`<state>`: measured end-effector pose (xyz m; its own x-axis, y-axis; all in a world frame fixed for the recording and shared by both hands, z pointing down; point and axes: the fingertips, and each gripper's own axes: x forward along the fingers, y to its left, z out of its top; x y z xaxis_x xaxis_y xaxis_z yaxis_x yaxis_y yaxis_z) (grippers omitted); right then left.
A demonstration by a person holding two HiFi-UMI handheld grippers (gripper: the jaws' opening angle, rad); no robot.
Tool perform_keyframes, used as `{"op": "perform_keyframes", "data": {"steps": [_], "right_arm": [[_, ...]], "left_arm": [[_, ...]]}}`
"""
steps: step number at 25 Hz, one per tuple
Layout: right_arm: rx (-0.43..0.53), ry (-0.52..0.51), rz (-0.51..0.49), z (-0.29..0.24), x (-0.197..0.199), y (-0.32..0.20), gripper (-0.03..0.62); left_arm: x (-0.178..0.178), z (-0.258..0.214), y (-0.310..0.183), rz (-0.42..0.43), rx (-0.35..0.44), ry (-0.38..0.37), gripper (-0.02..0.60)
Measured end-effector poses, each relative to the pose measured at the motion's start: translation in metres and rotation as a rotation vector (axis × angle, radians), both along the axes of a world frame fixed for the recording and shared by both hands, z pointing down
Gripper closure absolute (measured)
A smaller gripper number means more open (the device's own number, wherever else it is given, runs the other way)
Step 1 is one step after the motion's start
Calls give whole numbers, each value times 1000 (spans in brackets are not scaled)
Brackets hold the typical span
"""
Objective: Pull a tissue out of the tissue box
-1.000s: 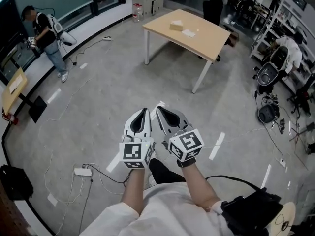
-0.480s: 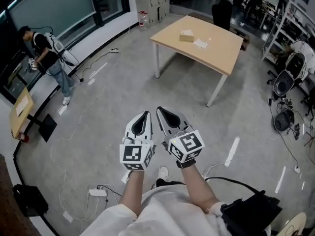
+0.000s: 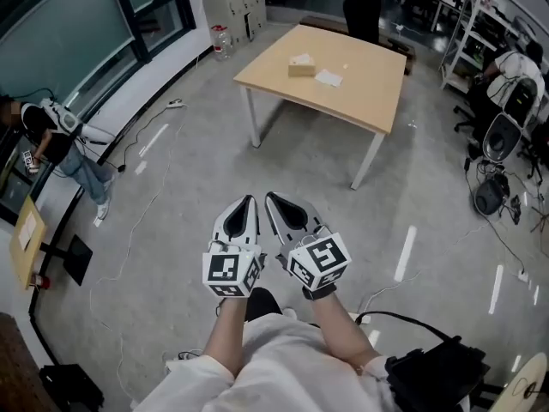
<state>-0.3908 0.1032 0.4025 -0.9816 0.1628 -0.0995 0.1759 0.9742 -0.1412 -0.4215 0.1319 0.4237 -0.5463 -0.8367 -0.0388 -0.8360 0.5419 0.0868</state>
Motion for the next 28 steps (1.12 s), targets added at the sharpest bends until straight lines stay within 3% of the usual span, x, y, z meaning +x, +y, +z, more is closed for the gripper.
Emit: {"op": "perform_keyframes", "data": {"steps": [10,15,19,22,28], "right_arm": [[0,30,162,24,-68,-124,599],[0,15,198,15,-145,-175,599],[81,5,212,-16,-204,-215,599],[93,-1,226,-27,-249,-247,599],[113,20,202,-27,-310,-267,599]], "left_arm": [[-77,15,-119,125,12,-8,581],[-165,7,-175,145,59,40,581],[-226,-23,-219,159,76,-7,581],[-264,-37,-242,162,84,-32,581],[-315,-33,-272,183,90,-10,581]]}}
